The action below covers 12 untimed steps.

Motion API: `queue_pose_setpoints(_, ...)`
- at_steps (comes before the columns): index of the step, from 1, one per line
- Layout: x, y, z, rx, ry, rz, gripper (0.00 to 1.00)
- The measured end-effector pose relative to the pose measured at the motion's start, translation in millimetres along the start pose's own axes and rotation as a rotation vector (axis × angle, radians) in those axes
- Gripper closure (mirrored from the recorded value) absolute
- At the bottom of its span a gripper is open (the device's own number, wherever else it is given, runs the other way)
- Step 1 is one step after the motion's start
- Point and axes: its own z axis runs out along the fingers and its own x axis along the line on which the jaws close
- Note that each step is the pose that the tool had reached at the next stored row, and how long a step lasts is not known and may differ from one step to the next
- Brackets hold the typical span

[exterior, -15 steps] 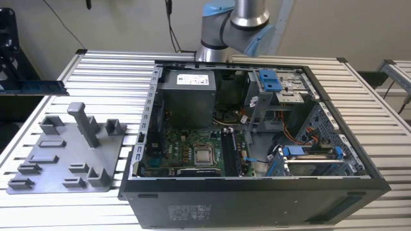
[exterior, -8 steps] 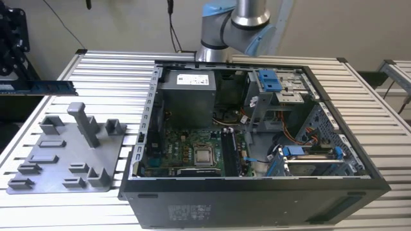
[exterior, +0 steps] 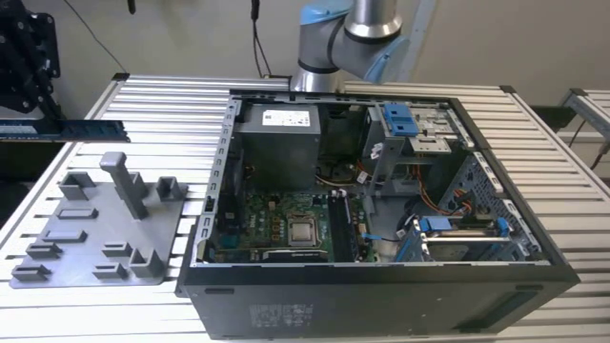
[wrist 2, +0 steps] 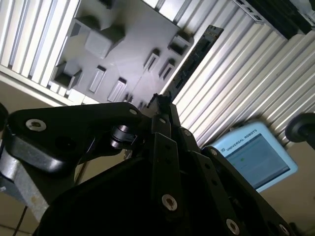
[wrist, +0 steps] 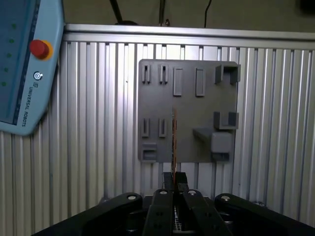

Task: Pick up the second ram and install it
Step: 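Pick up the second ram and move it above second insertion slot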

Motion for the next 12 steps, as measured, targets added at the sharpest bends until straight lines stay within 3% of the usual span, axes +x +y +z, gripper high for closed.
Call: queue_pose_setpoints(12, 0.2, -21.2, -0.2, -0.0012, 0.0, 0.0, 0.86)
